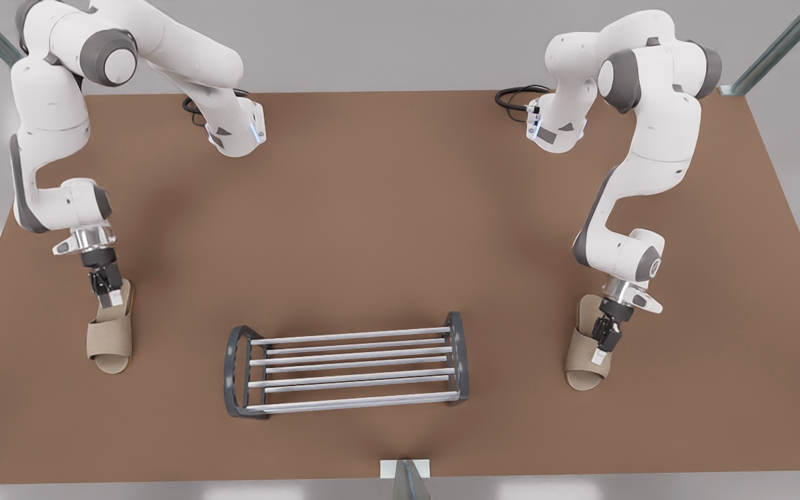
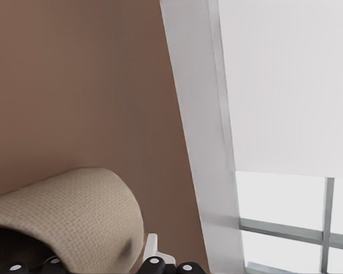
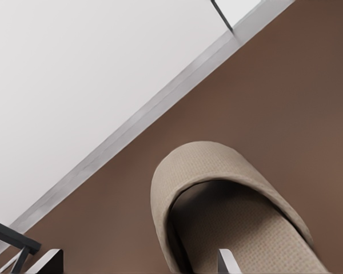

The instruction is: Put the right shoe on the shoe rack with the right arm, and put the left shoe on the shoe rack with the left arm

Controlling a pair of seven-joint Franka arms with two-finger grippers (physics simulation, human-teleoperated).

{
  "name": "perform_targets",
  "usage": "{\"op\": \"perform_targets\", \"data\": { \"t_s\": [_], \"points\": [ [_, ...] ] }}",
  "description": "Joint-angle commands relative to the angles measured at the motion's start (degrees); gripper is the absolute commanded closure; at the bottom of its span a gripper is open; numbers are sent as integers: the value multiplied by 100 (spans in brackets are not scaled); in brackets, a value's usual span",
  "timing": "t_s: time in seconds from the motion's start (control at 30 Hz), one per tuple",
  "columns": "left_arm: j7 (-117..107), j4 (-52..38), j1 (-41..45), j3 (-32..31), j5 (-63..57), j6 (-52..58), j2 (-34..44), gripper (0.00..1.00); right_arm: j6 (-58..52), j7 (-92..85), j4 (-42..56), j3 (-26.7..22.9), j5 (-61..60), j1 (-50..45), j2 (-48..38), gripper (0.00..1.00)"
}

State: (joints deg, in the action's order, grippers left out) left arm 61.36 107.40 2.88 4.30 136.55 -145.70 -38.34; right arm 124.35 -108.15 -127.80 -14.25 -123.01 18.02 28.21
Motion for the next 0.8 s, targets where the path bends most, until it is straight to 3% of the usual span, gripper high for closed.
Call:
{"op": "perform_targets", "data": {
  "t_s": [0.0, 0.3, 0.37, 0.43, 0.47, 0.53, 0.63, 0.77],
  "points": [
    [-300, -17, 2, 0, 3, -3, 11, 44, 28, 242, 88, 18, 5, 0, 18, 0],
    [-309, -26, 2, 0, 12, -3, -6, 48, 37, 663, 457, 133, 5, -88, 246, 0],
    [-476, -26, 2, 0, 12, -3, 55, 53, 37, 672, 519, 133, 5, -97, 307, 2],
    [-696, -26, 2, 0, -50, -38, 152, 55, 37, 619, 554, 133, -4, -97, 360, 32],
    [-713, -26, 2, 0, -50, -47, 196, 56, 37, 602, 554, 133, -4, -97, 360, 39],
    [-1082, -17, 2, 0, -94, -310, 503, 76, 37, 602, 554, 141, -22, -97, 387, 47],
    [-1390, 18, 2, -43, -137, -337, 670, 79, 230, 611, 616, 220, -110, -97, 483, 49],
    [-3120, 123, 99, -378, -673, -1057, 1452, 79, 239, 611, 624, 273, -259, -97, 492, 61]
  ]
}}
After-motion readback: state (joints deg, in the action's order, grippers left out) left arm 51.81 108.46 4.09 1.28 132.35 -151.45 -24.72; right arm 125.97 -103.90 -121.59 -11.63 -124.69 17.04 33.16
